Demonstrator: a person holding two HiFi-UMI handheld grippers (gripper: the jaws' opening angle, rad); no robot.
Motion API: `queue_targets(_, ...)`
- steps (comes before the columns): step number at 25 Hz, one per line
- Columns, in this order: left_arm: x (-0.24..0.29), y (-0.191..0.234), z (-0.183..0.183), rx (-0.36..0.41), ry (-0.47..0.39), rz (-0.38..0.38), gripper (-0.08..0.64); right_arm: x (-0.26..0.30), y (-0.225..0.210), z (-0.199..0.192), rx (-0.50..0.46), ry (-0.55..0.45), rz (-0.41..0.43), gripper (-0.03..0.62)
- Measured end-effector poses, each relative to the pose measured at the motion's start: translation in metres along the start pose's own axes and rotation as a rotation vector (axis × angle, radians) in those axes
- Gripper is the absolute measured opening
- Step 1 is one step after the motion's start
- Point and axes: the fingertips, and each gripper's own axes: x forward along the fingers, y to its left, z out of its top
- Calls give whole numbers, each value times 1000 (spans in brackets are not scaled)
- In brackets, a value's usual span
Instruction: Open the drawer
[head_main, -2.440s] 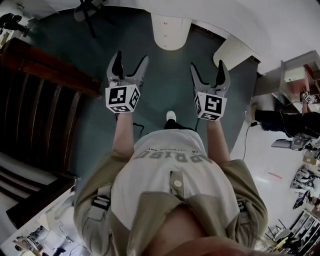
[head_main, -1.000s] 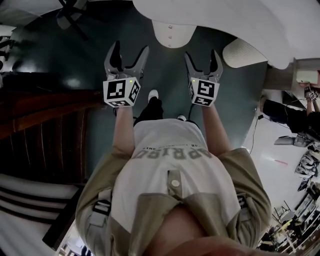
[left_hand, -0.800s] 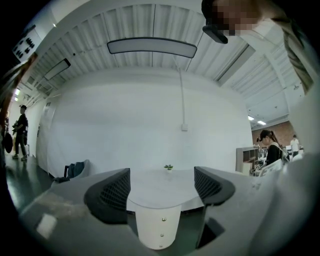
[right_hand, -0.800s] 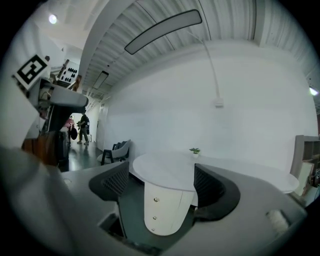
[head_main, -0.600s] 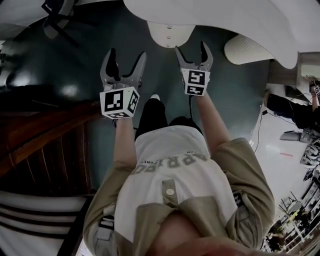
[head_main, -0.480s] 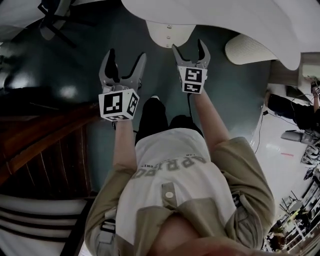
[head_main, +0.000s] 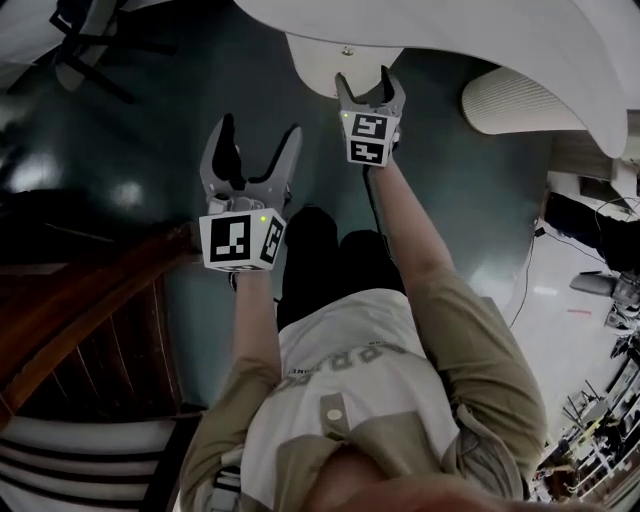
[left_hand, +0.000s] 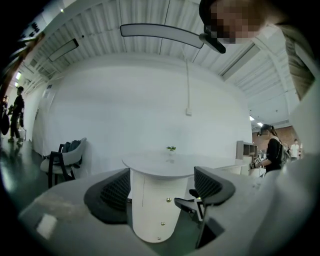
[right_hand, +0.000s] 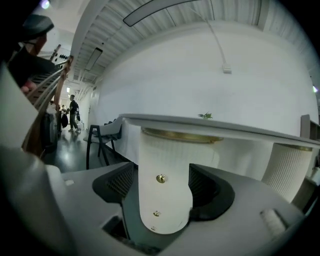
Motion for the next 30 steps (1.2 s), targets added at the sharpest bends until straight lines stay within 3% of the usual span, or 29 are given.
queue_targets(12,32,27,-63,-5,8,15,402,94,-1,-60,-18,42,-70,284)
queue_targets(30,41,32,-69,-13,-6,24,400,112,-5,-66,19,31,-147,136)
